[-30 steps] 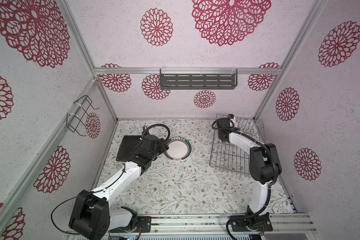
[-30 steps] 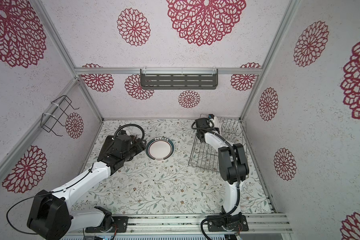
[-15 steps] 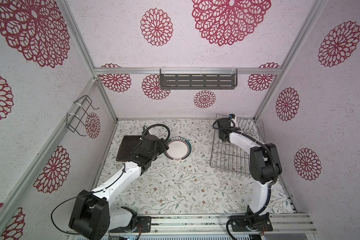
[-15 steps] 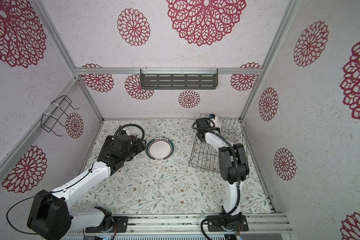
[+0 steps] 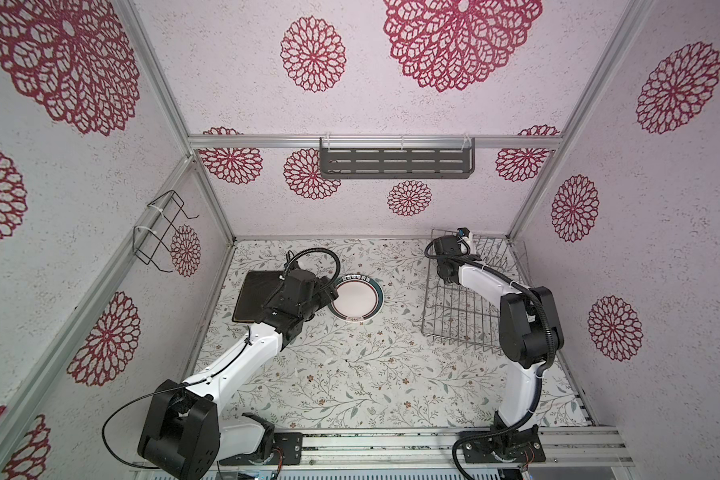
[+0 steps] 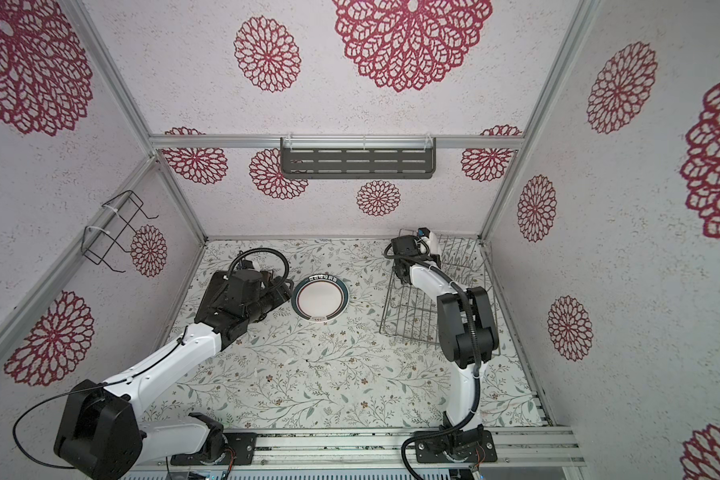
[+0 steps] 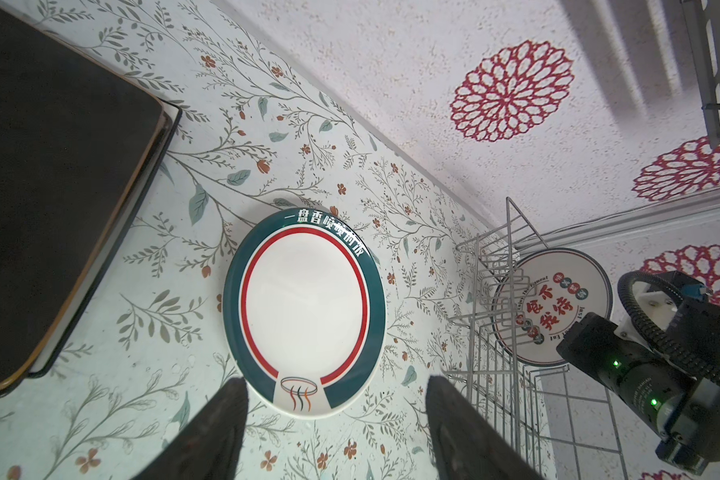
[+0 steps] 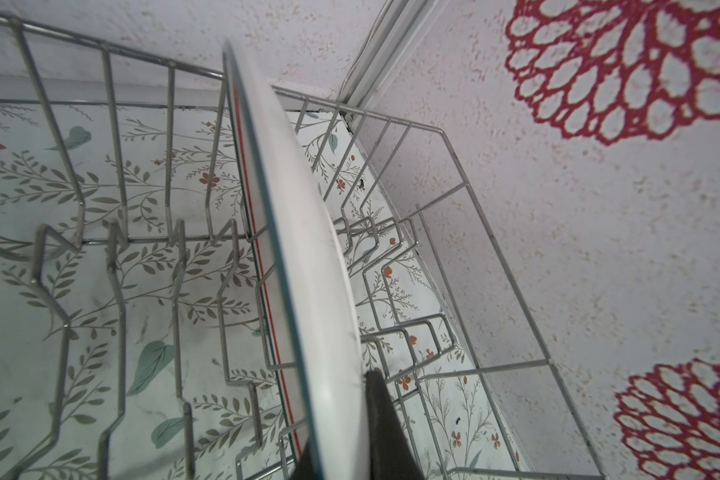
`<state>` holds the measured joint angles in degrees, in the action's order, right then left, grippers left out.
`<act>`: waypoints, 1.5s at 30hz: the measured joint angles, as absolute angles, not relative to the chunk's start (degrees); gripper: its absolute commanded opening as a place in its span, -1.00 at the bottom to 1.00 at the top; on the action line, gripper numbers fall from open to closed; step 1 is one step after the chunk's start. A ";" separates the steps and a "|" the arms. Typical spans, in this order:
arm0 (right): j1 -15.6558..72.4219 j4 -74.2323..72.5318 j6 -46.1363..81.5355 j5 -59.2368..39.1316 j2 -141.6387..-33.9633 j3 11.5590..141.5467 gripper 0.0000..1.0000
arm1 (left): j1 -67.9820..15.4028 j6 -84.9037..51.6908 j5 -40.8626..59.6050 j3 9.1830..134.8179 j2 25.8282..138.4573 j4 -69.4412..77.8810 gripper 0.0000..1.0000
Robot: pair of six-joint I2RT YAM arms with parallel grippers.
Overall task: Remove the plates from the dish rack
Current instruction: 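Lift the character-printed white plate up out of the rack with the right gripper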
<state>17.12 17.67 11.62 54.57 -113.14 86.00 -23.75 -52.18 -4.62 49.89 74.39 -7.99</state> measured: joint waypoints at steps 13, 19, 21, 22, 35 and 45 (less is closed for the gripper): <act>17.87 15.27 8.69 55.99 -111.61 84.77 -1.00 | -23.75 -52.36 -4.16 49.89 74.39 -7.97 0.43; 18.22 14.72 7.51 56.95 -108.95 84.71 -1.00 | -23.75 -52.36 -3.90 49.89 74.39 -7.97 0.43; 18.33 14.39 7.16 57.30 -107.90 84.71 -1.00 | -23.75 -52.38 -3.86 49.89 74.39 -7.97 0.43; 18.39 14.13 7.05 57.47 -107.35 84.71 -1.00 | -23.75 -52.38 -3.75 49.89 74.41 -7.97 0.44; 19.14 10.52 5.50 57.84 -98.19 80.93 -1.00 | -25.36 -52.53 -3.62 51.22 76.51 -8.05 0.43; 19.29 9.78 7.84 50.22 -81.03 71.35 -1.00 | -25.91 -56.25 0.69 52.01 81.43 -3.20 0.43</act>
<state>19.29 9.78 7.84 50.22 -81.03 71.35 -25.91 -56.25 0.69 52.01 81.43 -3.20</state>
